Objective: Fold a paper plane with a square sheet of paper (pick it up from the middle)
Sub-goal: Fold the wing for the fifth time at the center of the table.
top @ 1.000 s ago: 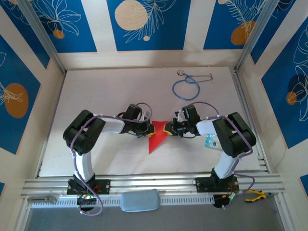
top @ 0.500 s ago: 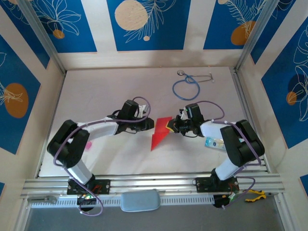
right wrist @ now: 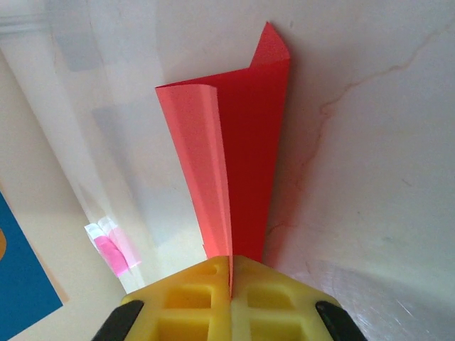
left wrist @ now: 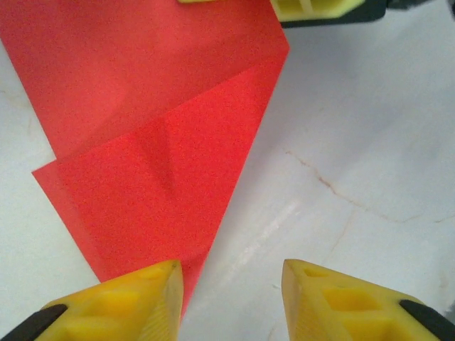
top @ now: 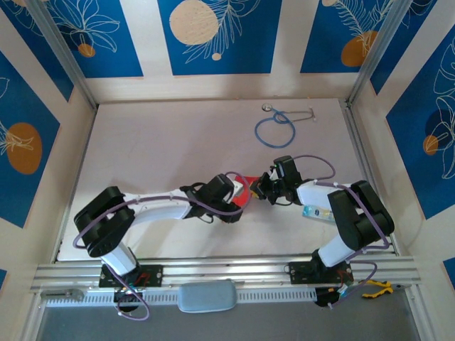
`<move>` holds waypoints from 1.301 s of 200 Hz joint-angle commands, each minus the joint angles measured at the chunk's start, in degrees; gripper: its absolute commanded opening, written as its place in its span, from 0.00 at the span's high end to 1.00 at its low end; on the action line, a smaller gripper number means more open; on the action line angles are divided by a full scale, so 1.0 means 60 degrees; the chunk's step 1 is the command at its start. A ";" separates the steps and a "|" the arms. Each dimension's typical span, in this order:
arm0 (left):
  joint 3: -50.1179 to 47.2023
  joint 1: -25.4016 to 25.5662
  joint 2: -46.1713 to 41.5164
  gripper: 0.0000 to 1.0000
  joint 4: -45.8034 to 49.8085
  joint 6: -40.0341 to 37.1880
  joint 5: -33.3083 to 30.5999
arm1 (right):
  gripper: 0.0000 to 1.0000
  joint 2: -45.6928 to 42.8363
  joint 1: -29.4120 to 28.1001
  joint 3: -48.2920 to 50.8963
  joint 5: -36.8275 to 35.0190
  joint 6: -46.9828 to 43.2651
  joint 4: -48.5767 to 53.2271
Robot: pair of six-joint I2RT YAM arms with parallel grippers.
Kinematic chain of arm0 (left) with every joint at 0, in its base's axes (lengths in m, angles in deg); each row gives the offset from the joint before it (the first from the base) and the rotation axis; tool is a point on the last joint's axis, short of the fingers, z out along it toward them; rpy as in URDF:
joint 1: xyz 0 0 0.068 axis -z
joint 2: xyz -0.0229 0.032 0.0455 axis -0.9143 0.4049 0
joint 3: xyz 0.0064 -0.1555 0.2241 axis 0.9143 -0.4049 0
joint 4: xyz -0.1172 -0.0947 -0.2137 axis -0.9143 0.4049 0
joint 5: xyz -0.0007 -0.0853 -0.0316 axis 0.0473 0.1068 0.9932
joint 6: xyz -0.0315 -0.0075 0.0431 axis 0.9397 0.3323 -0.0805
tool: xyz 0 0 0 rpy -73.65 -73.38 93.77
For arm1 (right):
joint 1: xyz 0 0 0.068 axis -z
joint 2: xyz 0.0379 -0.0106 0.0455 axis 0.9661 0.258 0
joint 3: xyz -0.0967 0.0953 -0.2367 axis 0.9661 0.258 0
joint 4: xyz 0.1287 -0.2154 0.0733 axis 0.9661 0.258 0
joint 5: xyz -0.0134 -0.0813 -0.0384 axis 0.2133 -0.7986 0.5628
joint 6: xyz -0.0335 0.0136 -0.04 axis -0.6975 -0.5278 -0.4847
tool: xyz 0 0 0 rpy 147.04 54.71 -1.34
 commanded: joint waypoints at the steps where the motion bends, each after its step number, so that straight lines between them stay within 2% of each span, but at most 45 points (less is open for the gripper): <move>1: 0.0524 0.0298 0.0287 0.57 0.0744 -0.0778 -0.1567 | 1.00 -0.0198 -0.0056 -0.0061 -0.0061 0.0168 0.0290; 47: 0.1146 0.0766 0.0899 0.54 0.1262 -0.1310 -0.2522 | 1.00 -0.0183 -0.0070 -0.0135 0.0020 0.0195 0.0276; 93: 0.1406 0.1010 0.1197 0.57 0.1559 -0.1496 -0.3460 | 1.00 -0.0256 -0.0054 -0.0079 -0.0017 0.0210 0.0257; 177: 0.1465 0.1048 0.1435 0.61 0.1590 -0.1576 -0.3459 | 1.00 -0.0227 -0.0019 -0.0076 0.0130 0.0197 0.0172; 219: 0.1536 0.1048 0.1505 0.69 0.1577 -0.1622 -0.3502 | 1.00 -0.0257 -0.0010 -0.0062 0.0144 0.0196 0.0173; 260: 0.1583 0.1048 0.1666 0.71 0.1568 -0.1571 -0.3600 | 1.00 -0.0255 -0.0010 -0.0078 0.0173 0.0168 0.0176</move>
